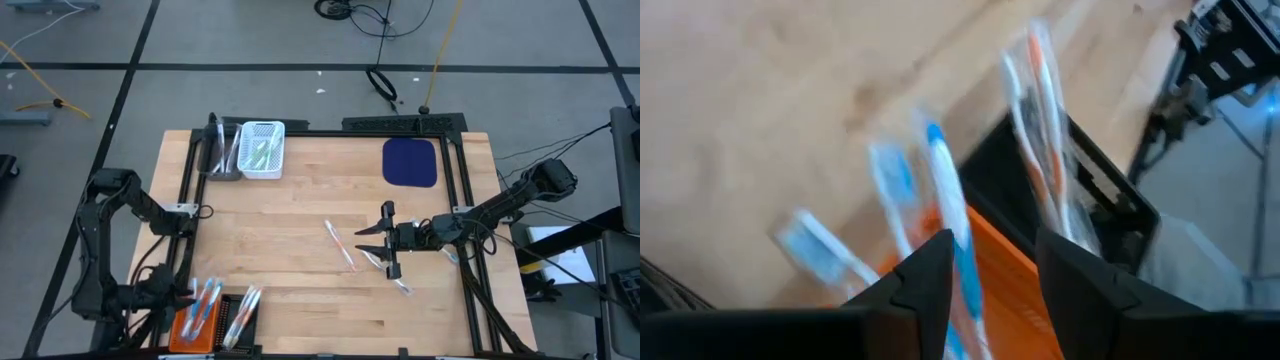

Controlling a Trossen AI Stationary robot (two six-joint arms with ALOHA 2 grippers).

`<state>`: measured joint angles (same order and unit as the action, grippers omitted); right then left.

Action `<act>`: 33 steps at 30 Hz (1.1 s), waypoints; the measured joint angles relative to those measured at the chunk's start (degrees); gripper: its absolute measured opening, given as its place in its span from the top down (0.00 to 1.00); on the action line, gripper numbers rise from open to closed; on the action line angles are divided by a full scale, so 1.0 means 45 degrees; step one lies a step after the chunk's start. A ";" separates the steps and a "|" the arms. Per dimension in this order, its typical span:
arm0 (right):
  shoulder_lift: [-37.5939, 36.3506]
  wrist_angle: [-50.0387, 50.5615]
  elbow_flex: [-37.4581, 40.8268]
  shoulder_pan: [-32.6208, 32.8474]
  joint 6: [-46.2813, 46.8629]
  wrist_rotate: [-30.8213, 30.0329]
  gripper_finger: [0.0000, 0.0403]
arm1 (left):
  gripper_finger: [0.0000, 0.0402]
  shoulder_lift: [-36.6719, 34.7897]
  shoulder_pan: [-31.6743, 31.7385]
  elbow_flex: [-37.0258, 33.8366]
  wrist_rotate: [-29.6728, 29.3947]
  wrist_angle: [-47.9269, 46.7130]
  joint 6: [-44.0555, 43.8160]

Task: Pick & Place Toothbrushes
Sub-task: Put the blue toothbrush into the orange bin

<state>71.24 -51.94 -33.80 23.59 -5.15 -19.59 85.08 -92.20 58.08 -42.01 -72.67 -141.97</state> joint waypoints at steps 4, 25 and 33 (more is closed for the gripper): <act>0.0000 0.0065 0.0000 0.0000 -0.0001 0.0000 0.68 | 0.68 -0.0176 0.0030 0.0002 0.0004 -0.1315 -0.0147; -0.2021 1.0027 -0.0012 0.0127 0.4280 -0.1268 0.69 | 0.70 -0.3565 0.3917 -0.0120 -0.4550 -0.3788 0.4864; -0.1967 1.3461 -0.0010 0.0805 0.6868 -0.0273 0.75 | 0.70 -0.3560 0.6590 -0.0120 -0.5047 -0.0380 0.9769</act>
<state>62.39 8.63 -33.85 27.22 25.76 -20.82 69.06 -62.55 57.54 -64.71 -74.39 -98.01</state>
